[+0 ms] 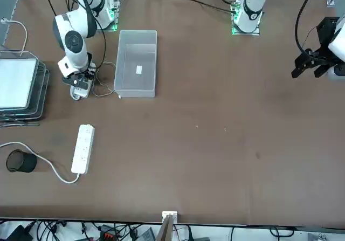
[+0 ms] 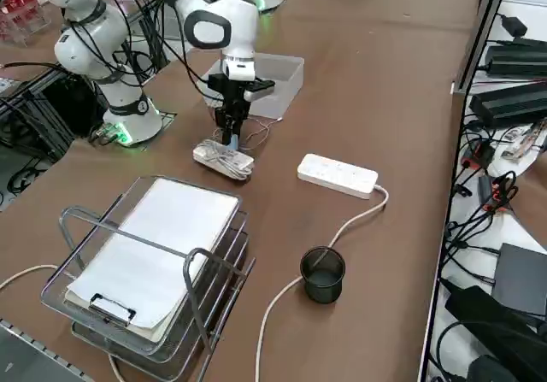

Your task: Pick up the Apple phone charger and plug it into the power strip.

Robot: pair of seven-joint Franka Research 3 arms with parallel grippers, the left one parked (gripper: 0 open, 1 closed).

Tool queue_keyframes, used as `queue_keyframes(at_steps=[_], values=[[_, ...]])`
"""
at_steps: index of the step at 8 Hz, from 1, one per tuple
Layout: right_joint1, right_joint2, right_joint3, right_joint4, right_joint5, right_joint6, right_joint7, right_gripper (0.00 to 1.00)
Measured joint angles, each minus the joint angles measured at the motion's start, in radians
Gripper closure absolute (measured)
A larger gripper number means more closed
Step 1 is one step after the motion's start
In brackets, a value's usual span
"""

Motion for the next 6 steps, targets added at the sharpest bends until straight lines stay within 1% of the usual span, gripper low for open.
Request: queue_keyframes(at_steps=[1,2,3,4,5,6], values=[[0.007,-0.008,0.000,0.026,0.004,-0.029,0.000,0.63],[0.014,-0.013,0.000,0.069,0.032,-0.050,-0.005,0.63],[0.023,-0.014,0.000,0.126,0.113,-0.061,-0.048,0.63],[0.025,-0.012,0.000,0.190,0.214,-0.074,-0.126,0.63],[0.025,0.001,-0.002,0.260,0.290,-0.101,-0.188,0.63],[0.025,0.038,-0.004,0.337,0.329,-0.137,-0.213,0.63]])
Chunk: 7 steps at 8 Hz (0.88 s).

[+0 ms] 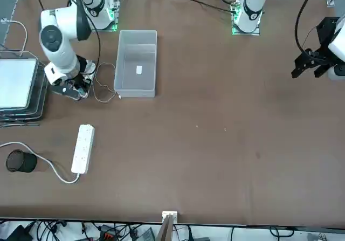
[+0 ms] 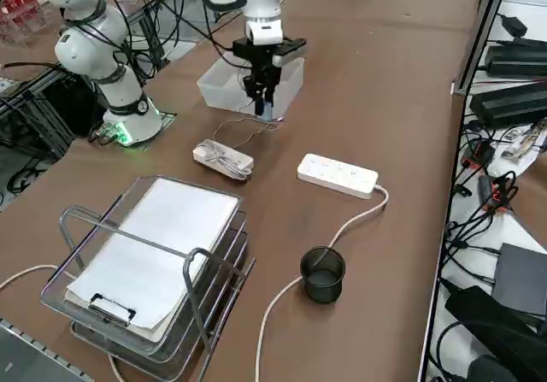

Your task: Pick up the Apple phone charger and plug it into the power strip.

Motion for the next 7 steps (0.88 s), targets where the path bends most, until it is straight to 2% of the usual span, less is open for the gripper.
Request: queue_keyframes(at_steps=[4,7], values=[[-0.002,0.243,-0.004,0.262,0.090,-0.019,-0.008,0.63],[-0.036,0.332,-0.010,0.366,0.097,-0.021,-0.061,0.63]])
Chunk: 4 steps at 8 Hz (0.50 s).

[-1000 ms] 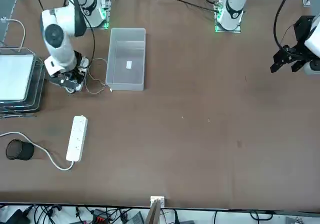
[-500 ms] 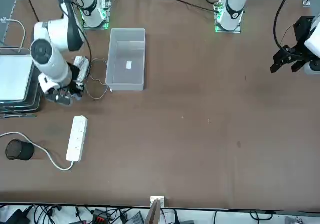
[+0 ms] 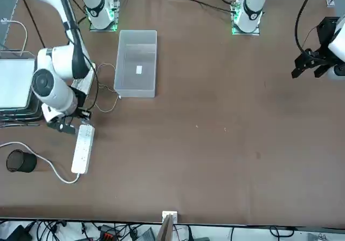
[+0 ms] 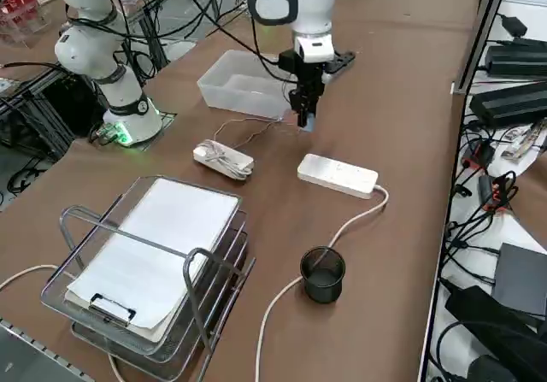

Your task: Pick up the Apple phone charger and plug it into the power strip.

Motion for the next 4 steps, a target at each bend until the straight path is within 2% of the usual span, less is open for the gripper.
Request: queue_keyframes(at_steps=[4], values=[[-0.022,0.060,0.000,0.024,0.001,0.019,-0.013,0.63]])
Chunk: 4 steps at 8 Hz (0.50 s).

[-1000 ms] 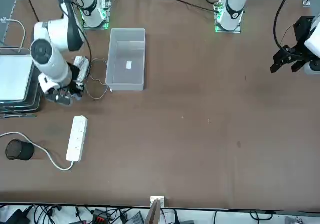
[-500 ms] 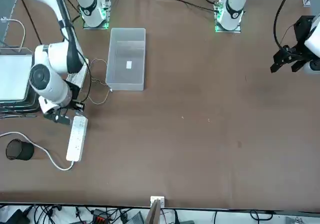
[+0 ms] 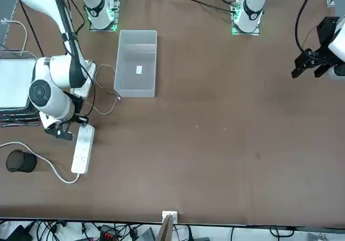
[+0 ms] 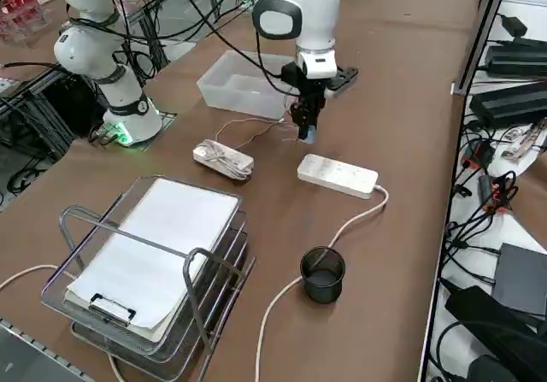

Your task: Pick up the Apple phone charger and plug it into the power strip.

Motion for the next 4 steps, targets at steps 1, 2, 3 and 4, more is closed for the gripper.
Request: queue_keyframes(at_steps=[1,2,3,4], values=[[-0.001,0.011,0.000,0.001,0.000,0.018,0.000,0.63],[-0.004,0.019,0.000,0.002,0.000,0.035,0.000,0.63],[-0.006,0.028,0.000,0.002,0.001,0.049,0.000,0.63],[-0.009,0.038,0.000,0.003,0.001,0.063,0.000,0.63]])
